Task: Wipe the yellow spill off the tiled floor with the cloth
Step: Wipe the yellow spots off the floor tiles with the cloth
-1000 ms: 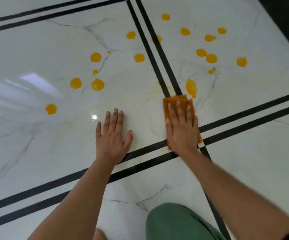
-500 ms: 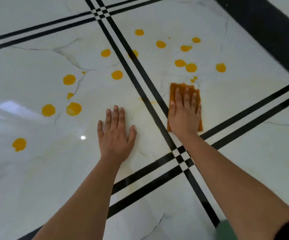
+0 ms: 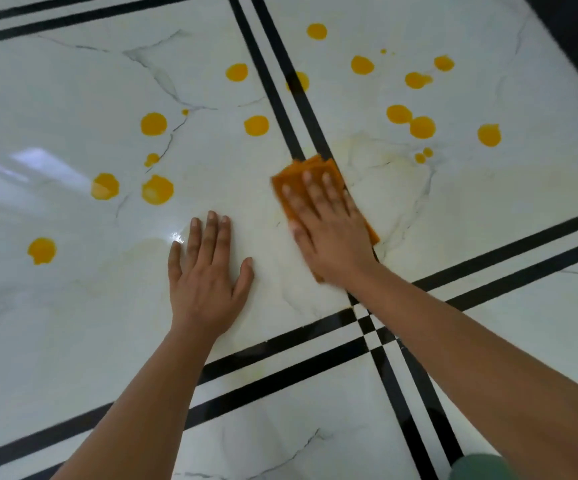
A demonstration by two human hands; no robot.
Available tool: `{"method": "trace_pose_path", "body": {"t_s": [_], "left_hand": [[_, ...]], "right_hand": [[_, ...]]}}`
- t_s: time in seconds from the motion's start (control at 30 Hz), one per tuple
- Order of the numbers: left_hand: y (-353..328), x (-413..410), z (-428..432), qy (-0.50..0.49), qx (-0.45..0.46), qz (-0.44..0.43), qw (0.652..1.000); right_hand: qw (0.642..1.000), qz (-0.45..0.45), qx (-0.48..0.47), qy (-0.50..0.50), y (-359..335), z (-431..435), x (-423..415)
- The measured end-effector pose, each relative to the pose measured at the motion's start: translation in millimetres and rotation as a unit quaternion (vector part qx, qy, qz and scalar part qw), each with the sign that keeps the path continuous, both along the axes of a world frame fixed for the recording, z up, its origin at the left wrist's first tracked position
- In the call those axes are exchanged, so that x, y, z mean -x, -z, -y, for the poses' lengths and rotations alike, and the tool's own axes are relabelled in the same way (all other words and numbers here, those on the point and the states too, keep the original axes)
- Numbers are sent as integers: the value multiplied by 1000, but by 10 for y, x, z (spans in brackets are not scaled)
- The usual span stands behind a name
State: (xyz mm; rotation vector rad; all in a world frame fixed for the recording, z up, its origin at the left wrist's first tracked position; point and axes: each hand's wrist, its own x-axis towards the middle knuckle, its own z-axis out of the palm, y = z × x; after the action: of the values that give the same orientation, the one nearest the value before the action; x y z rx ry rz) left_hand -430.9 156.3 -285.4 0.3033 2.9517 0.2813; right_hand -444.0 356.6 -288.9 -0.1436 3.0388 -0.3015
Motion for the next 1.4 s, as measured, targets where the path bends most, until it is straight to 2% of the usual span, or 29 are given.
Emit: {"method": "trace_pose_path", "body": {"t_s": [0.07, 0.1, 0.13, 0.23, 0.27, 0.3, 0.37, 0.43, 0.47, 0.53, 0.6, 0.63, 0.67, 0.73, 0.8, 0.83, 0.9, 1.0, 1.03, 1.13, 1.2, 1.3, 1.4], "left_hand": [[-13, -58, 32, -4, -4, 7, 1000], [-15, -104, 61, -7, -5, 6, 1000], [-17, -171, 113, -14, -5, 3, 1000], [-16, -382, 246, -39, -9, 3, 999], [-13, -454, 289, -50, -12, 5, 999], [-12, -517, 321, -61, -14, 7, 998], [-22, -669, 403, -89, -16, 7, 996], [-32, -837, 453, -106, -14, 14, 994], [-32, -931, 490, -115, -15, 18, 993], [-30, -1062, 557, -125, -14, 17, 992], [-13, -1136, 599, -131, -11, 16, 991], [-15, -1185, 611, -137, -7, 14, 990], [-15, -1220, 622, -144, -3, 12, 989], [-42, -1304, 640, -158, 0, 18, 987], [-54, -1383, 615, -166, -3, 30, 986], [-64, -1410, 586, -170, -7, 33, 985], [-70, -1404, 520, -171, -11, 32, 985], [-36, -1337, 416, -143, -10, 31, 989], [-31, -1321, 387, -139, -9, 28, 990], [-42, -1295, 339, -132, -7, 27, 991], [-80, -1277, 283, -144, -13, 31, 989], [-215, -1171, 71, -189, -50, 13, 981], [-290, -1089, -405, -152, -88, 31, 984]], "right_hand": [[993, 16, -20, -118, -1, -160, -465], [992, 20, -21, -126, 0, -286, -565], [995, 15, -18, -96, 7, -356, -536], [997, 20, 1, 78, -37, -67, -93], [996, 26, 4, 82, -49, 173, -15], [998, 23, 7, 51, -61, 401, -31], [996, 18, 4, -91, -38, 670, -367], [978, 37, 1, -204, -60, 495, -855], [974, 42, 0, -224, -65, 349, -967], [986, 37, 2, -164, -44, 227, -859], [998, 33, 1, -47, -32, 468, -629], [999, 33, 4, -20, -39, 671, -630], [999, 31, 10, -31, -42, 859, -715], [988, 33, 21, -148, -46, 1013, -1137], [971, 50, 10, -234, -68, 725, -1553], [971, 54, -1, -234, -78, 525, -1612], [987, 42, -9, -155, -64, 308, -1405], [998, 52, 10, -37, -72, 603, -886], [997, 57, 10, -43, -81, 745, -836], [985, 64, 11, -160, -92, 800, -1008], [983, 82, 25, -162, -133, 552, -1114], [988, 98, 117, -36, -244, 190, -1033], [985, 55, 151, 55, -318, -166, -1002]]}}
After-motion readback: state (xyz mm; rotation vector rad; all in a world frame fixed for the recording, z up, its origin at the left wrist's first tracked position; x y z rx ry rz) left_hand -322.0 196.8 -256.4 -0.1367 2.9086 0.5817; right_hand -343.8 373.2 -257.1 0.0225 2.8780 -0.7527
